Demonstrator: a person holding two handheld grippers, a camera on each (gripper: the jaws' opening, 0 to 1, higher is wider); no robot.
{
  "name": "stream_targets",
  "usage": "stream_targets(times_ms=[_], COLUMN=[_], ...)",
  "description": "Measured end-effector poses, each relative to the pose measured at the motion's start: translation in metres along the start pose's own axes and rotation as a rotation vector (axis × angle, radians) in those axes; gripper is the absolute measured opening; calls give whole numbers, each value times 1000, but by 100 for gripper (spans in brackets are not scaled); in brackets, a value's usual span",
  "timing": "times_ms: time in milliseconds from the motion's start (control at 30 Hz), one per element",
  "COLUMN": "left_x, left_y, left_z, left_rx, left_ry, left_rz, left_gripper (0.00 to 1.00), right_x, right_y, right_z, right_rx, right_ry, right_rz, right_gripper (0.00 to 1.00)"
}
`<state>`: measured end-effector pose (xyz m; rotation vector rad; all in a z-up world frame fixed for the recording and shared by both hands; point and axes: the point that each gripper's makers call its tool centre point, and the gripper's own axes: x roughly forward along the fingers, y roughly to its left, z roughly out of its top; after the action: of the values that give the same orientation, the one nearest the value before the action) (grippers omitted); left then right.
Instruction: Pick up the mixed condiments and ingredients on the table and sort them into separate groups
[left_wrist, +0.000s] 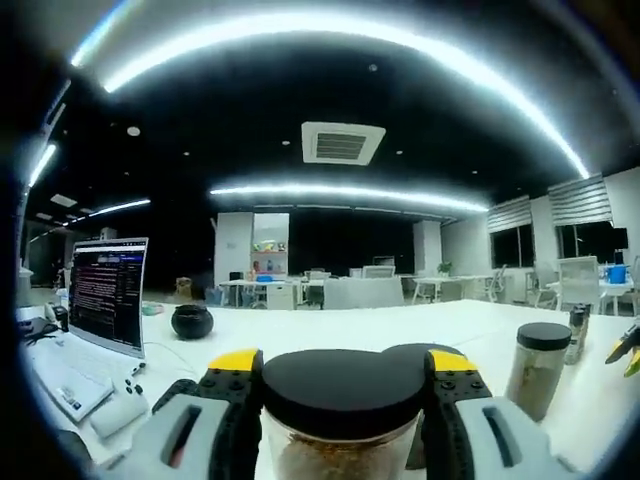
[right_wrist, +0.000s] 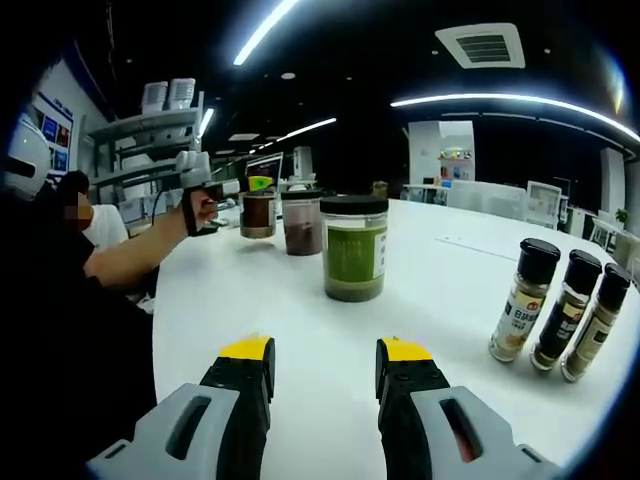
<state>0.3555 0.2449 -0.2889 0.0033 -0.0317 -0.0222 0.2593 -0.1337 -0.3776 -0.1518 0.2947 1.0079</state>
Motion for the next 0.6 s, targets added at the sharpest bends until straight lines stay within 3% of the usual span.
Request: stream_targets(times_ms=[433, 600], left_x=[20, 25], left_y=[9, 13], left_z=[-9, -18], left_rx=[-12, -51], left_ry=[9, 44], left_rz=[36, 42], left_gripper=[63, 63], right_x=[-1, 0], right_y=[-1, -1], right_z=[1, 0], right_rx=[-4, -2], right_ry=[-2, -1], right_rz=[-4, -4], right_gripper=[41, 41])
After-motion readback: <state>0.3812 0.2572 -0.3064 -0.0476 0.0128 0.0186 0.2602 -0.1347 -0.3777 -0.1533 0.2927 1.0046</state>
